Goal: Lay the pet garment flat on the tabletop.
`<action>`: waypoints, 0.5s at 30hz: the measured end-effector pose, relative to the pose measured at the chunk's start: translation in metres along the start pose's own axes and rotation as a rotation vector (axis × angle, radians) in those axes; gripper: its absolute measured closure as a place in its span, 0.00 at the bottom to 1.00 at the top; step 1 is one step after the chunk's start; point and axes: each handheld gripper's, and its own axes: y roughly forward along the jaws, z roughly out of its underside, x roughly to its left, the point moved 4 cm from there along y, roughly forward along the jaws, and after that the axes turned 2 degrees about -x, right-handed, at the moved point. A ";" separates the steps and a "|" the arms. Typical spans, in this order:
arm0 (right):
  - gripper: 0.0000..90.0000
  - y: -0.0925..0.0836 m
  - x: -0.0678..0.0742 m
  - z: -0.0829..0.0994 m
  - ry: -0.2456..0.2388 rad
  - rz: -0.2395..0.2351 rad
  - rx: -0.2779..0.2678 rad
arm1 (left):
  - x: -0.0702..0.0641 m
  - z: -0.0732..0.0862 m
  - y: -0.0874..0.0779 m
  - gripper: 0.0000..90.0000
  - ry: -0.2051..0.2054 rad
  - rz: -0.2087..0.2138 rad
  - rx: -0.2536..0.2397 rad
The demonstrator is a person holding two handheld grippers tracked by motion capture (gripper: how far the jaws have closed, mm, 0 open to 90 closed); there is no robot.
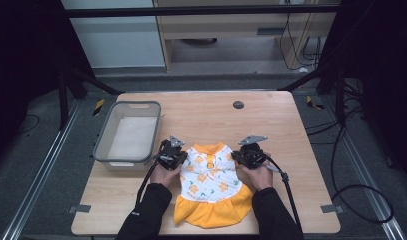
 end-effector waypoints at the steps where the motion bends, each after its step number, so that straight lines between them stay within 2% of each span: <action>1: 0.93 -0.004 0.001 -0.002 -0.005 -0.001 -0.016 | 0.000 -0.002 -0.004 0.93 0.008 0.001 -0.020; 3: 0.93 -0.013 0.001 -0.007 0.000 -0.016 -0.077 | 0.001 -0.012 -0.017 0.94 0.002 0.012 -0.100; 4: 0.93 -0.019 0.002 -0.012 0.001 -0.024 -0.115 | 0.001 -0.017 -0.022 0.94 -0.001 0.016 -0.119; 7: 0.93 -0.029 -0.001 -0.027 -0.024 0.006 -0.184 | 0.003 -0.042 -0.037 0.94 0.038 -0.014 -0.174; 10: 0.93 -0.035 -0.008 -0.047 -0.035 0.072 -0.263 | 0.005 -0.070 -0.040 0.94 0.054 -0.063 -0.231; 12: 0.91 -0.033 -0.015 -0.056 -0.038 0.151 -0.299 | 0.010 -0.080 -0.031 0.90 0.019 -0.087 -0.221; 14: 0.82 -0.026 -0.024 -0.060 -0.014 0.211 -0.277 | 0.014 -0.084 -0.026 0.70 -0.009 -0.121 -0.223; 15: 0.74 -0.024 -0.027 -0.060 -0.013 0.241 -0.255 | 0.014 -0.083 -0.026 0.65 -0.036 -0.101 -0.218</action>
